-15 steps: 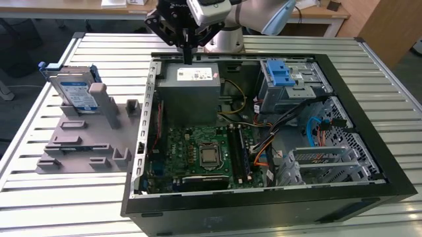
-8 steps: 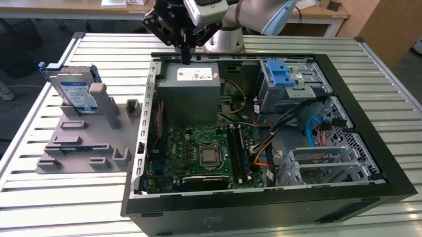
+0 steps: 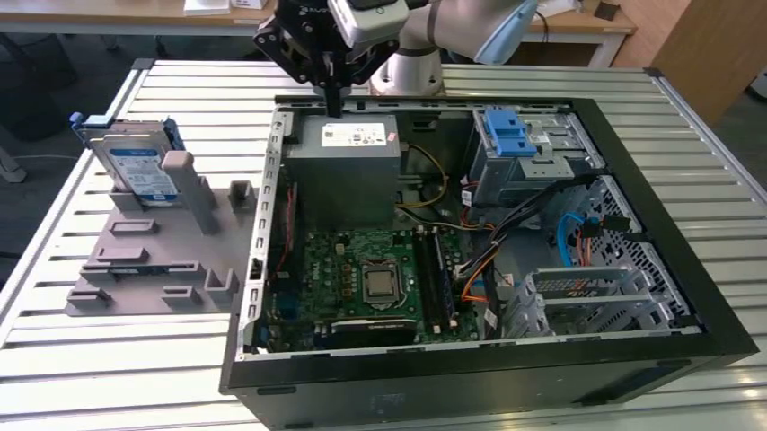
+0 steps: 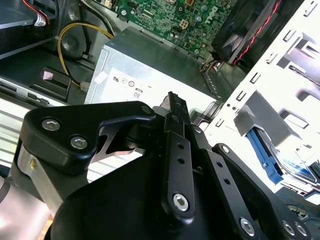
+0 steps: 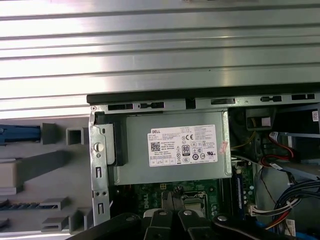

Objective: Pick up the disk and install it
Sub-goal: 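Reach for the disk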

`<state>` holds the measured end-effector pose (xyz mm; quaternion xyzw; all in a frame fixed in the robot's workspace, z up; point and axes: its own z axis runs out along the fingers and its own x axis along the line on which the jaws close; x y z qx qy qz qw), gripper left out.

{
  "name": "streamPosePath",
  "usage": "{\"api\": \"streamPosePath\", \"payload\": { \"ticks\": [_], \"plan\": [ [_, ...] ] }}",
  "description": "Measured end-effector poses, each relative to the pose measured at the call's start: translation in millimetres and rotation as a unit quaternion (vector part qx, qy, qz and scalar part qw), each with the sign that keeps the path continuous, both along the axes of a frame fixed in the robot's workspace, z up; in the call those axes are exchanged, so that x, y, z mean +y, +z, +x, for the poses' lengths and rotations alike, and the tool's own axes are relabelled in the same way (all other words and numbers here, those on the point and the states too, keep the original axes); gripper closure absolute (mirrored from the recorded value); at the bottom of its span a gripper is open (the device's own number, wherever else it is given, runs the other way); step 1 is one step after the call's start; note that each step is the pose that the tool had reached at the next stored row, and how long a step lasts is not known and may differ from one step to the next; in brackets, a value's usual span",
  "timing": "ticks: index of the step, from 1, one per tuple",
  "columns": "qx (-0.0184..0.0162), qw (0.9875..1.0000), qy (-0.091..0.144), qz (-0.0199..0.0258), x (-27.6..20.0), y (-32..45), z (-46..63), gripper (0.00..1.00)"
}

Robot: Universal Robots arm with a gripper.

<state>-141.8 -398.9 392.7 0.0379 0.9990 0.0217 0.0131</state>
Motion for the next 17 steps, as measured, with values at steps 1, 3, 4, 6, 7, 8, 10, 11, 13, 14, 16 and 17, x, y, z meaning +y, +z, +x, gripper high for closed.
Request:
{"api": "streamPosePath", "payload": {
  "ticks": [1,3,4,6,7,8,10,11,13,14,16,17],
  "plan": [
    [0.0000,1.0000,0.000,0.0000,0.0,0.0,-0.6,0.89],
    [0.0000,1.0000,0.000,0.0000,0.0,-0.1,-1.7,0.89],
    [0.0000,1.0000,0.000,0.0000,0.0,-0.1,-2.3,0.89],
    [0.0000,1.0000,0.000,0.0000,0.1,-0.1,-3.5,0.89],
    [0.0000,1.0000,0.000,0.0000,0.2,-0.2,-4.0,0.89],
    [0.0000,1.0000,0.000,0.0000,0.2,-0.2,-4.6,0.89],
    [0.0000,1.0000,0.000,0.0000,0.4,-0.3,-5.9,0.89],
    [0.0000,1.0000,0.000,0.0000,0.7,-0.3,-6.7,0.89],
    [0.0000,1.0000,0.000,0.0000,1.9,-0.5,-8.4,0.89],
    [0.0000,1.0000,0.000,0.0000,2.6,-0.5,-9.1,0.89],
    [0.0000,1.0000,0.000,0.0000,4.3,-0.6,-10.3,0.89],
    [0.0000,1.0000,0.000,0.0000,5.1,-0.6,-10.8,0.89]
  ]
}}
